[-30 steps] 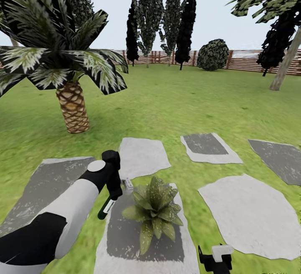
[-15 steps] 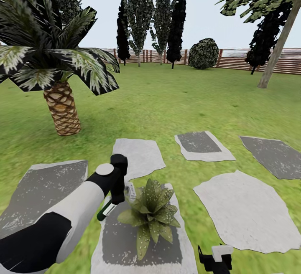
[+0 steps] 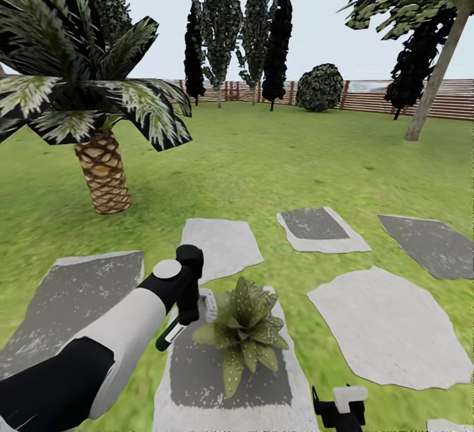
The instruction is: Pick up the pesticide atomizer in the garden and spray insectifuge to fully cover both potted plants in the garden.
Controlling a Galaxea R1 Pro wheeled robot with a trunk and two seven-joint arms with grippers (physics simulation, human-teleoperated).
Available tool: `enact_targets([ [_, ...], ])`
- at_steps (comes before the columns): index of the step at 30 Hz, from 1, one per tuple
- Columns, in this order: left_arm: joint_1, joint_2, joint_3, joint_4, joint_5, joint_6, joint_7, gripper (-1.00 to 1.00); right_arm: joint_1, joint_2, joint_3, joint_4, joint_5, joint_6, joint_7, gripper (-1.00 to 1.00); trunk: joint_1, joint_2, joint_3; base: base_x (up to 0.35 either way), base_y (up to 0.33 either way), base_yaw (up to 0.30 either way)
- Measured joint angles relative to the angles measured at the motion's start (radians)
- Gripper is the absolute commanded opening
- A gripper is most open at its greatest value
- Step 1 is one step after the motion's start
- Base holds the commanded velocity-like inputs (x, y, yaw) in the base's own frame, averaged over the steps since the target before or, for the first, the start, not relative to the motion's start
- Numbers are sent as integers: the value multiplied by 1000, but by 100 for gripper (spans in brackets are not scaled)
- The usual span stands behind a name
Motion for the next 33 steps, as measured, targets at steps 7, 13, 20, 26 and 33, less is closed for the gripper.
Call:
enact_targets([
  [7,3,-1,1,-8,0,0,0,-100,1,0,0,0,0,0,0,100,0,0,0,-5,5,-266],
  [13,3,0,5,-8,0,0,0,-100,0,0,0,0,0,0,0,100,0,0,0,0,0,-299],
  [20,3,-1,6,-5,-2,0,0,-100,0,1,0,0,0,0,0,100,0,0,0,-79,232,-112],
  [26,3,0,6,-6,-2,1,0,-100,0,0,0,0,0,0,0,100,0,0,0,-174,279,-255],
  [33,3,0,6,-7,-2,3,0,-100,0,1,0,0,0,0,0,100,0,0,0,-126,285,-299],
])
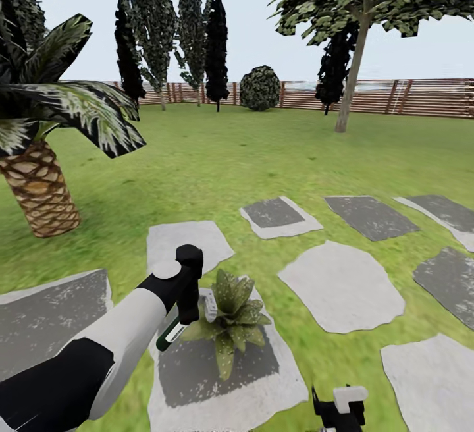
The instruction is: Pick up the pesticide atomizer in the garden and spray insectifuge to fully cover both potted plants in the garden.
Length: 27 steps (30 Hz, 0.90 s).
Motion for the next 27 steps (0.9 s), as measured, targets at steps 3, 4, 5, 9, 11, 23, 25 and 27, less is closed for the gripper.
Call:
enact_targets([
  [3,0,0,0,-1,0,0,0,-100,0,0,0,0,0,0,0,100,0,0,0,-16,299,-300],
  [4,0,0,0,-1,0,0,0,-100,0,0,0,0,0,0,0,100,0,0,0,1,303,-300],
  [5,0,0,0,-1,0,1,0,-100,0,0,0,0,0,0,0,100,0,0,0,35,303,-300],
  [9,0,1,2,-1,-1,1,0,-100,0,0,0,0,0,0,0,100,0,0,0,69,304,-168],
  [11,0,2,2,-1,-2,1,-1,-100,0,-1,0,1,0,0,1,100,0,0,0,110,304,-17],
  [23,0,4,0,11,-2,1,0,-100,0,-1,0,0,0,-1,1,100,0,0,0,161,295,-114],
  [25,0,4,0,13,-2,1,0,-100,1,-1,0,0,0,0,1,100,-1,0,0,173,289,-297],
  [27,0,4,0,13,-2,1,0,-100,1,-1,0,0,0,0,1,100,-1,0,0,173,288,-298],
])
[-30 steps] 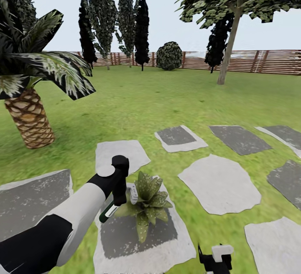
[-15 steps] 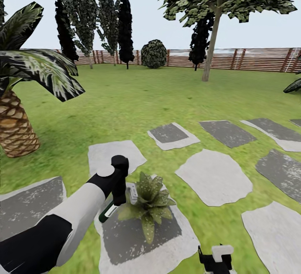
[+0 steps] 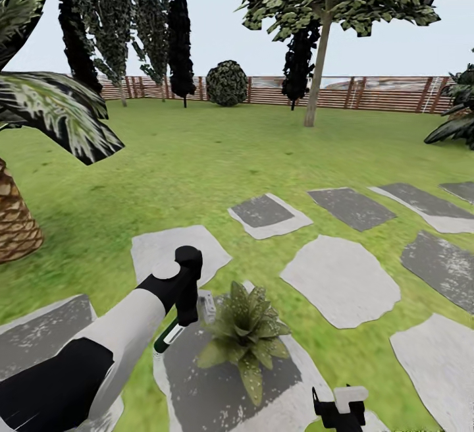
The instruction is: Pick up the pesticide atomizer in the garden and spray insectifuge to fully cover both potted plants in the garden.
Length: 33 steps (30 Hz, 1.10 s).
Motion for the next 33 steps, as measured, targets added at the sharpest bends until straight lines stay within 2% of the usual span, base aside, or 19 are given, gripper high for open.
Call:
enact_targets([
  [6,15,0,-1,0,2,-1,0,-100,0,0,0,0,0,-1,-1,100,0,0,0,87,123,-299],
  [12,105,4,-3,-7,-1,-3,0,-100,-1,1,0,0,0,-1,-1,100,0,0,0,3,3,-130],
  [16,133,9,25,-6,2,-2,0,-100,0,2,0,0,0,-1,-1,100,0,0,0,0,0,-6],
  [21,135,8,76,-17,1,-2,-1,-100,0,2,-1,0,0,-1,-1,100,0,0,0,0,82,-6],
  [33,135,7,79,-17,1,-2,0,-100,0,2,0,0,0,-1,-1,100,0,0,0,68,247,-261],
])
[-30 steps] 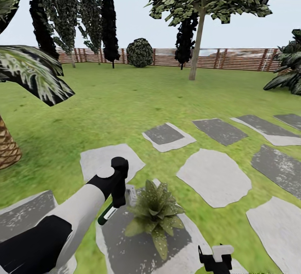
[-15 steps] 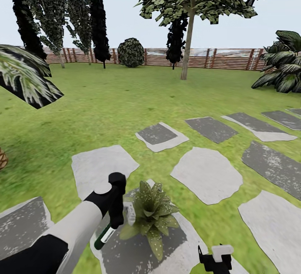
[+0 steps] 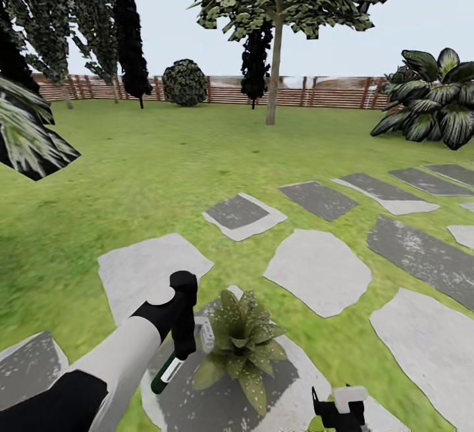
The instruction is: Pick up the pesticide atomizer in the garden and spray insectifuge to fully cover both potted plants in the garden.
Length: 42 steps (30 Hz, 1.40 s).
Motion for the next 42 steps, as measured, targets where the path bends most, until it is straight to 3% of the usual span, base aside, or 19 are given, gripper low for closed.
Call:
enact_targets([
  [7,-5,0,-7,-3,-6,-7,0,-100,0,0,0,0,0,0,0,100,0,0,0,2,11,-168],
  [12,-39,-6,-7,-5,-4,-3,0,-100,0,0,0,0,0,0,0,100,0,0,0,0,0,-5],
  [21,-26,0,-7,-1,-10,-3,-1,-100,0,0,0,1,0,0,0,100,0,0,0,-151,158,0],
  [28,-26,-2,-3,-1,-10,-2,-1,-100,0,0,0,0,0,1,0,100,0,0,0,105,262,-72],
  [38,-26,-2,-10,-3,-9,-2,0,-100,0,0,0,0,0,0,1,100,0,0,0,9,11,-209],
  [42,-26,-2,-5,-3,-10,-1,32,-100,0,0,0,0,0,0,0,100,0,0,0,0,0,-11],
])
